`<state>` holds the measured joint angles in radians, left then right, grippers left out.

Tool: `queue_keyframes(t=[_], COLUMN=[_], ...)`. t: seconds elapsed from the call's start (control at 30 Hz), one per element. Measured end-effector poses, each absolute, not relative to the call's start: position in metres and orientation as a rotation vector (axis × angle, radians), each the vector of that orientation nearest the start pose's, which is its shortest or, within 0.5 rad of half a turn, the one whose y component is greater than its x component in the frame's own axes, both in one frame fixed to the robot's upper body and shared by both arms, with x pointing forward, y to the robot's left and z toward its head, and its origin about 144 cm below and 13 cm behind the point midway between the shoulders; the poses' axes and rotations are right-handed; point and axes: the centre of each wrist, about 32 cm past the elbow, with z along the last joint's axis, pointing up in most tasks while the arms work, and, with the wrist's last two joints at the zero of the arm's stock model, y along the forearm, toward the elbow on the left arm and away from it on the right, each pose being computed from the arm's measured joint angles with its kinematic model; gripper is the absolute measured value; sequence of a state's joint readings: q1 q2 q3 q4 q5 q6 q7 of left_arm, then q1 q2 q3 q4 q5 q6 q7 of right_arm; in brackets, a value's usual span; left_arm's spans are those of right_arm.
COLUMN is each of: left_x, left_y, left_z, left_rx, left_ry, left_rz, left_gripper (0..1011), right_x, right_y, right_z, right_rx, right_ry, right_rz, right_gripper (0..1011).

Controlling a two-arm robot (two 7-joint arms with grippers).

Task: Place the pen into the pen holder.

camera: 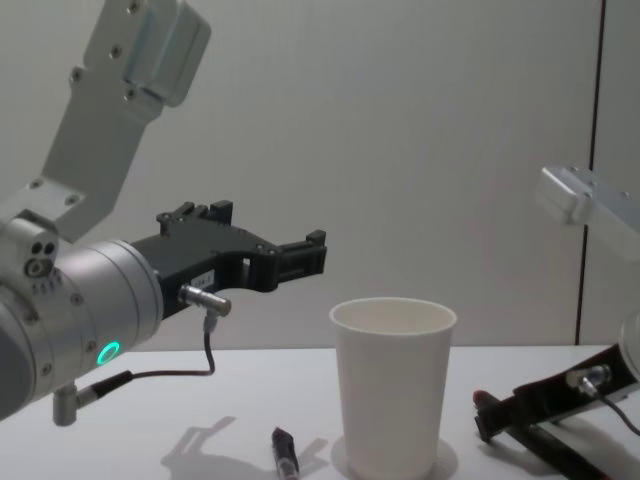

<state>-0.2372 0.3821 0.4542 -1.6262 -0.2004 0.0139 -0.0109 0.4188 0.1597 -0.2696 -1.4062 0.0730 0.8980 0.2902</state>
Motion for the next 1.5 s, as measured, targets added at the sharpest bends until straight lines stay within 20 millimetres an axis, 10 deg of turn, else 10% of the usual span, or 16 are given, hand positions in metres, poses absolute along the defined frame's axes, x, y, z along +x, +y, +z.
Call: queue_keyframes(t=[1.5], left_x=[0.492], left_y=[0.1984], left_z=[1.2044], left_rx=[0.061], left_ry=[-0.268], left_rz=[1.124], left_gripper=[1001], right_x=[0.5598], right_y=[-0.1995], right_z=[1.228], right_rx=[-0.629], right_ry=[0.418], right_rz=[-1.09], right_gripper=[601])
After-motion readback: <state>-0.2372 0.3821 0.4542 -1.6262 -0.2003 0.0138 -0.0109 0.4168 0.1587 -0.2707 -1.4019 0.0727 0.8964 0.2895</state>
